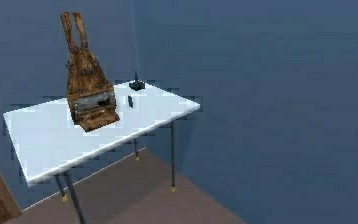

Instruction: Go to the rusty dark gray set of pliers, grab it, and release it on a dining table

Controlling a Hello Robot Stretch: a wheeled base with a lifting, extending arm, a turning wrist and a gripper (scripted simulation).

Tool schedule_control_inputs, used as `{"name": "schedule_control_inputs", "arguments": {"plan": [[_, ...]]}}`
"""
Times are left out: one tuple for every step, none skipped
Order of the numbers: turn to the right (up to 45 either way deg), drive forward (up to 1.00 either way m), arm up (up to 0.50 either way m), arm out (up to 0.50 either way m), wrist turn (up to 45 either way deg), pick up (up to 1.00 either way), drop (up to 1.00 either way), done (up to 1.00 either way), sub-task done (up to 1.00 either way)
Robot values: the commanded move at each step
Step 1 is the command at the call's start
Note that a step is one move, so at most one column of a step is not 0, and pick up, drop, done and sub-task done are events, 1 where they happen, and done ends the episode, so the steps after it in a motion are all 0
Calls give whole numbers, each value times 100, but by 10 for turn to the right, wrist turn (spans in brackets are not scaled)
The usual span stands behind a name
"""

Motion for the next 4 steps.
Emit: {"name": "schedule_control_inputs", "arguments": {"plan": [[0,70,0,0,0,0,0,0,0],[270,0,0,0,0,0,0,0,0],[0,5,0,0,0,0,0,0,0],[-450,0,0,0,0,0,0,0,0]]}}
